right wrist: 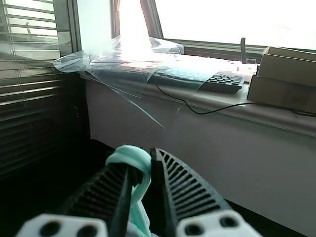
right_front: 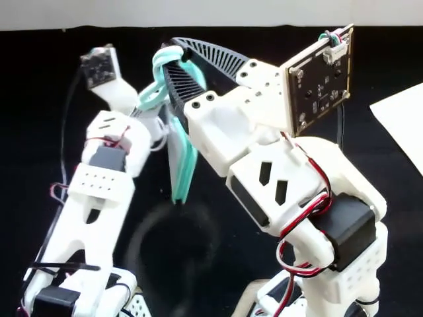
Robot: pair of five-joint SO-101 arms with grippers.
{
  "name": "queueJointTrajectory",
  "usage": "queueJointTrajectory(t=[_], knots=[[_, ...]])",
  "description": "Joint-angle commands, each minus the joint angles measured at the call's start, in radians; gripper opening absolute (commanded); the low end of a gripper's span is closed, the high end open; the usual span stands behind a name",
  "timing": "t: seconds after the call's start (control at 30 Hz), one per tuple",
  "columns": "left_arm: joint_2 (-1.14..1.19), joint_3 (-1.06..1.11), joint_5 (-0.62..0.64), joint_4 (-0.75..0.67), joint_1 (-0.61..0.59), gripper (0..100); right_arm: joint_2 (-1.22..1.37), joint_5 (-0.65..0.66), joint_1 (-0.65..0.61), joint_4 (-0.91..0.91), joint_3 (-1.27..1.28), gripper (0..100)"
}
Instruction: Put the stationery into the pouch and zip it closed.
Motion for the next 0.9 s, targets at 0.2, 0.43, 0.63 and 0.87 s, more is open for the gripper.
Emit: queueJointTrajectory(t=[0.2, 0.43, 0.63, 0.87], knots=[[0.001, -0.042, 0.008, -0.02, 0.099, 1, 0.001, 0.011, -0.012, 0.001, -0.047, 0.5], [-0.008, -0.038, 0.006, -0.006, 0.061, 1, 0.001, 0.011, -0.005, 0.001, -0.042, 0.5], [-0.01, -0.042, 0.002, 0.181, 0.018, 1, -0.007, 0.011, 0.039, 0.035, -0.041, 0.5], [-0.094, -0.042, 0.002, 0.336, -0.001, 1, -0.005, 0.011, 0.039, 0.03, -0.047, 0.5]])
